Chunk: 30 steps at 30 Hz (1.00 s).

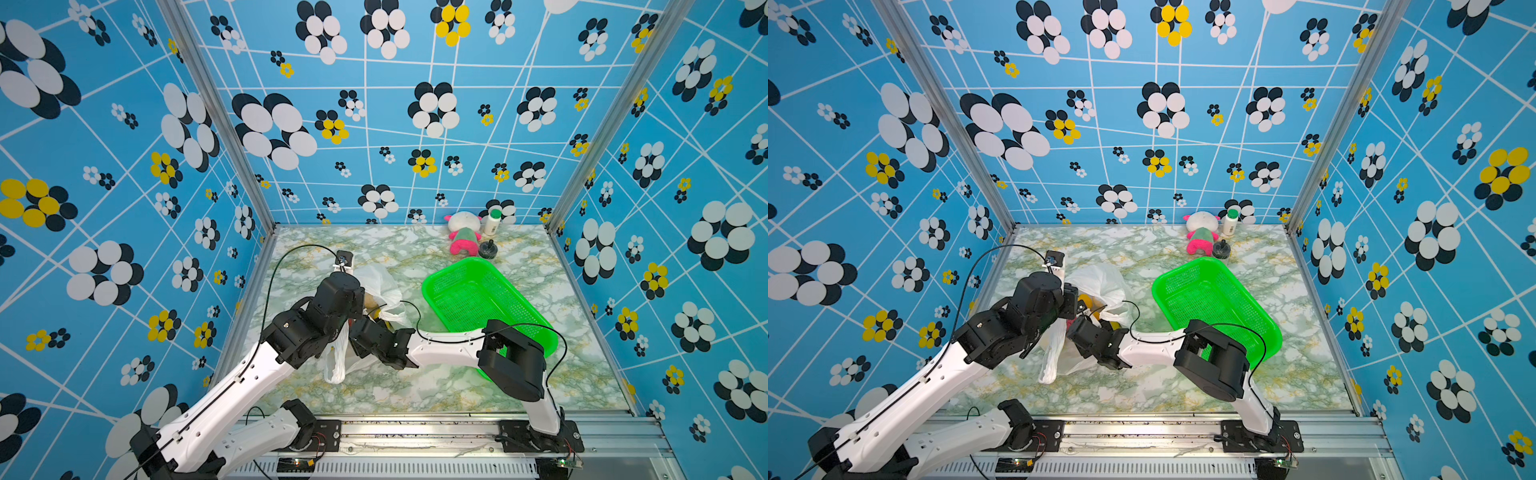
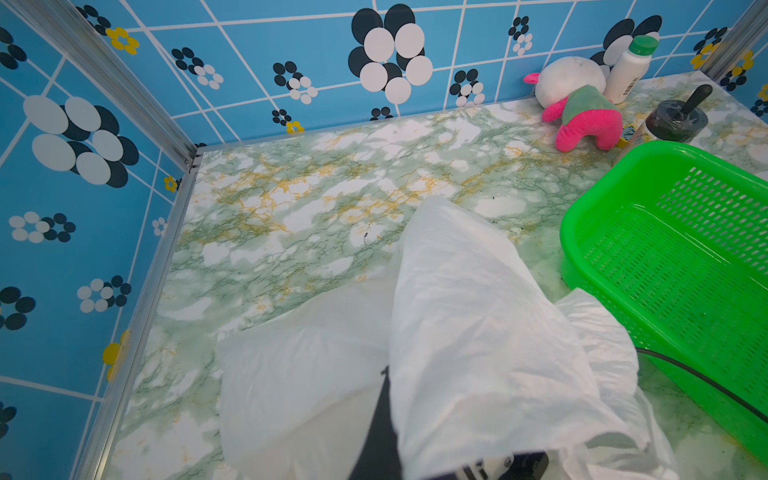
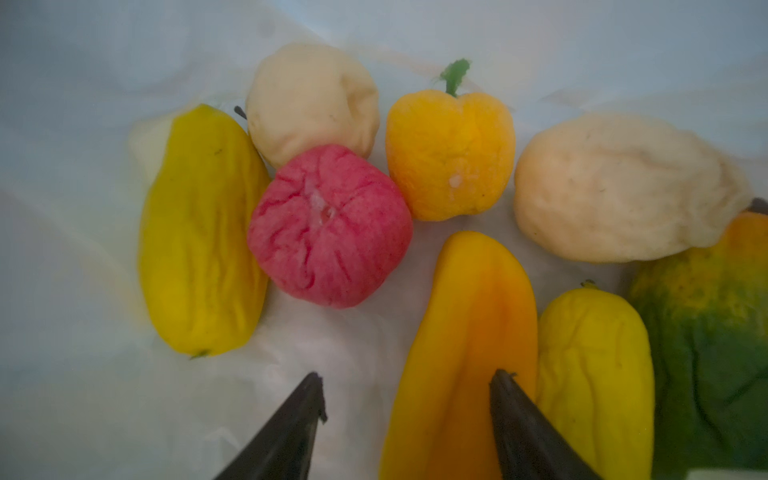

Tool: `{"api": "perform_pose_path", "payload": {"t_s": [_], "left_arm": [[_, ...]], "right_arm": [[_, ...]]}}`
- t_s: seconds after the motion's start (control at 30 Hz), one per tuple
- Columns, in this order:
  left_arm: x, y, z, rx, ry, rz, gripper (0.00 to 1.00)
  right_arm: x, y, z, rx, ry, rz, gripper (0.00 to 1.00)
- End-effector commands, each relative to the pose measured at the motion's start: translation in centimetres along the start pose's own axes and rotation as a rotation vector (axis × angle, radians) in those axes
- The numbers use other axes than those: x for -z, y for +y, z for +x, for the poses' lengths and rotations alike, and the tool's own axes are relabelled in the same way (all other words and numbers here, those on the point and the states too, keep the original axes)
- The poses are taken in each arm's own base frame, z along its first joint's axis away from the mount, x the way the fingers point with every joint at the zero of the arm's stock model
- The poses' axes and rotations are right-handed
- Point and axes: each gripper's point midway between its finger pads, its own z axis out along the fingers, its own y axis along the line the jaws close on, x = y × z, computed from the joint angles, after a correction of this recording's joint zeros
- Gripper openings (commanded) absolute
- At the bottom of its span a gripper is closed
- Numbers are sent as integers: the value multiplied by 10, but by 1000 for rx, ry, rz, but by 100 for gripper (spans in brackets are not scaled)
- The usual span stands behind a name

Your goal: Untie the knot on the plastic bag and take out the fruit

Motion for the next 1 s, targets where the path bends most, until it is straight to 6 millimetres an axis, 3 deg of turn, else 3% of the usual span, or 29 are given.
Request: {"api": "perform_pose_path", "payload": {"t_s": [0.0,0.03,0.1,0.4,0.43,0.6,0.83,0.97], "left_arm": [[-1,-2,-3,-5,-10,15,0],[-1,-2,-3,-6,-9,14,0],[-1,-2,-2,-9,-4,12,0],[-1,-4,-4,-1,-12,24,0],[-2,-4,-4,-4,-9,23,0],[-4,-5,-6,-11,-5,20,0],[-4,-4,-4,-11,-6,20,0],[-3,-4,-5,-13,-4,18,0]], "right_arm": [[-15,-4,30,27,107,57,69],[-24,-5,42,35,139,72,68],[-26,-6,46,23,146,76,68],[-18,-11,66,-5,193,78,57],[-7,-11,56,-18,167,74,57],[12,-22,59,-36,148,98,60],[-7,-15,69,-8,178,97,60],[-7,-15,61,-9,156,96,48]]}}
